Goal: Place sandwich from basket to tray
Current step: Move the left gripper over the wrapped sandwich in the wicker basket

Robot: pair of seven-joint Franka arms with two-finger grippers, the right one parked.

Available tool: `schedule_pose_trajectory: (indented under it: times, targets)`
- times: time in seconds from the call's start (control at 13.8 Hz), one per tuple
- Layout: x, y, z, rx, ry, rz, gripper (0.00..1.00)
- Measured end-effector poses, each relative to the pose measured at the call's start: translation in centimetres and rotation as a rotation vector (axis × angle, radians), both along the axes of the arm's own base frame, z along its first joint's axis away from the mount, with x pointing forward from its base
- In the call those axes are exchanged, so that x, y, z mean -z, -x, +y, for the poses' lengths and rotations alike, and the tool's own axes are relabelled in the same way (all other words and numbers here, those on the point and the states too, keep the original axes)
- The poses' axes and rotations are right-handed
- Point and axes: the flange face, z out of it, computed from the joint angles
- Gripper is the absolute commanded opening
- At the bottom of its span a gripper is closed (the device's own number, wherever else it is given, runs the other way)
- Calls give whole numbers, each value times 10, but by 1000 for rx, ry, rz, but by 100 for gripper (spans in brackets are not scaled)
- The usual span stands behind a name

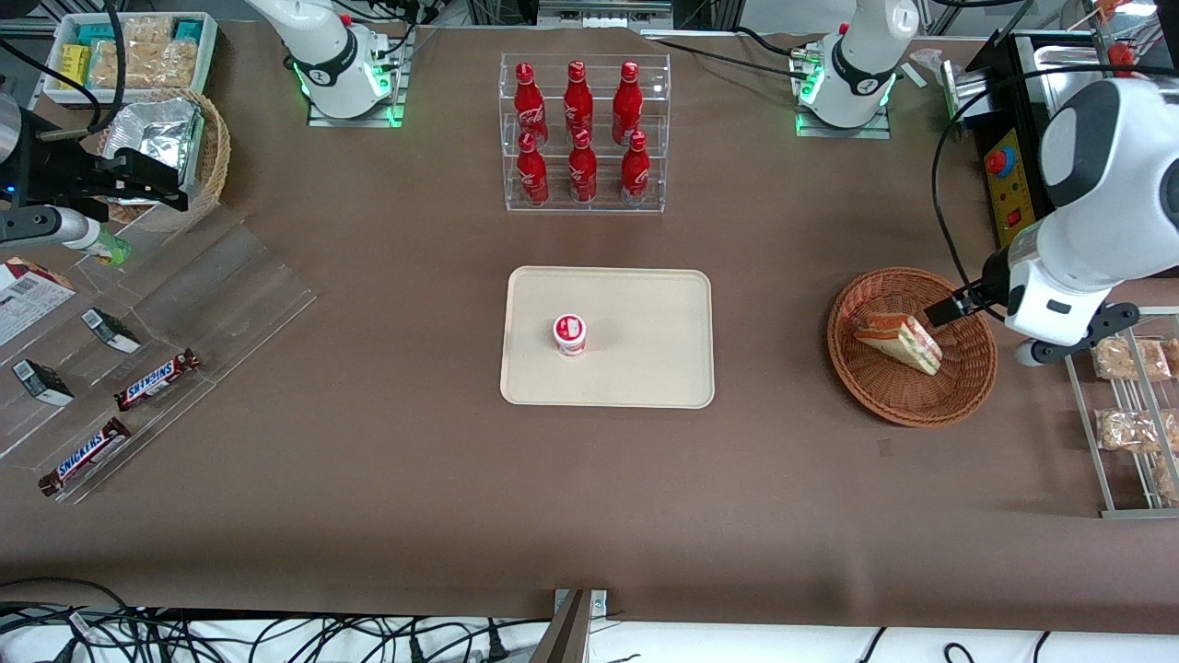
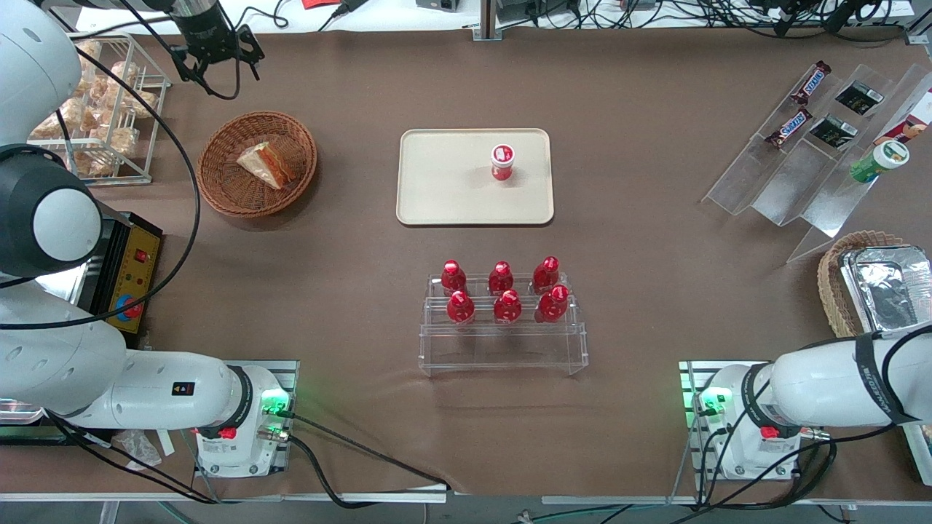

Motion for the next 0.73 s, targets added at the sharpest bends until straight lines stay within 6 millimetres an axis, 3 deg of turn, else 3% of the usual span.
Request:
schedule_pose_trajectory:
  times: [0.44,0.73]
  targets:
    - [74,16,3,-249,-67,-64,100]
    - [111,29,9,-315,-64,-112,100]
